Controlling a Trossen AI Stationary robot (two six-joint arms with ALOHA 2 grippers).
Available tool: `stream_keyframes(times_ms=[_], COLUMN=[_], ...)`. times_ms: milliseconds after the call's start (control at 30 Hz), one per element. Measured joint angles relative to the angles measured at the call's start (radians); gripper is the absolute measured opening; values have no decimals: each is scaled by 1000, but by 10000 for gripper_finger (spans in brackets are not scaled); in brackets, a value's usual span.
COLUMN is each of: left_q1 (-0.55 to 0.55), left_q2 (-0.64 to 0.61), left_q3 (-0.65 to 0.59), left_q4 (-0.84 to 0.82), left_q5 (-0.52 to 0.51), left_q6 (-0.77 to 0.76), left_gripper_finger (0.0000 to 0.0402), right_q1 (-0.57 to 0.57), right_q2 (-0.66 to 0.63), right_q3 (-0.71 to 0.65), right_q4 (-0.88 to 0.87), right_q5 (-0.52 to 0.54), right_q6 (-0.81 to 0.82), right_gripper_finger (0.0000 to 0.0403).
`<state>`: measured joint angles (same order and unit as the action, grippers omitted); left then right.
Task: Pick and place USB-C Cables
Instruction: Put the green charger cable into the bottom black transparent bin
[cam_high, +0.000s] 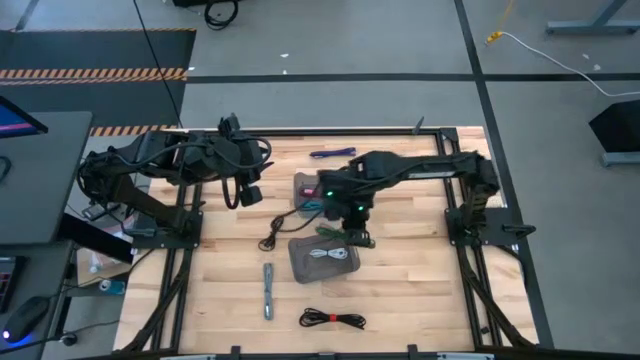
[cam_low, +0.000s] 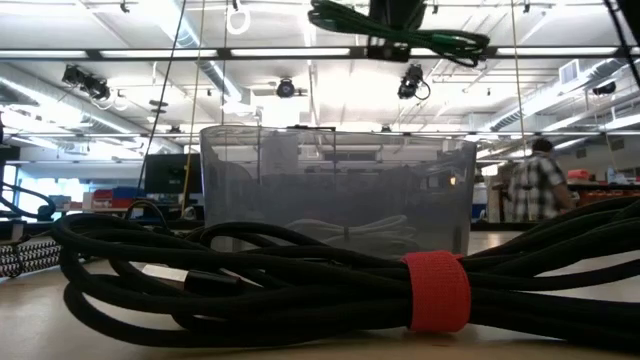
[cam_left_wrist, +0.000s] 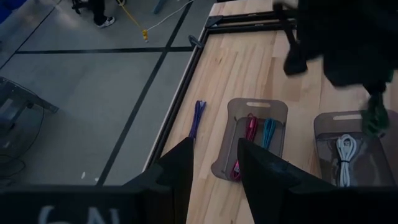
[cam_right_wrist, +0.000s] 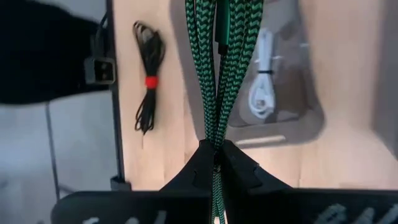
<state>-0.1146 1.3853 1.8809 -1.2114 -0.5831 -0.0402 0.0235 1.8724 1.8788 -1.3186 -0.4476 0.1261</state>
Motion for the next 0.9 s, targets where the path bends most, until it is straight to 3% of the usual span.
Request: stream_keyframes(times_ms=[167,433,900], left_q1=[0,0,0], left_q2=[0,0,0], left_q3=[0,0,0], left_q4=[0,0,0], left_q5=[0,0,0], left_q6=[-3,-44,-53], left_gripper_finger=[133,133,133], right_q1=[17,41,34], right_q2=[113,258,355], right_q3=[77,212,326], right_q4=[-41,-102,-42], right_q5=[-70,-71,20], right_q6=[-137,-309,-366], right_gripper_finger=[12,12,12])
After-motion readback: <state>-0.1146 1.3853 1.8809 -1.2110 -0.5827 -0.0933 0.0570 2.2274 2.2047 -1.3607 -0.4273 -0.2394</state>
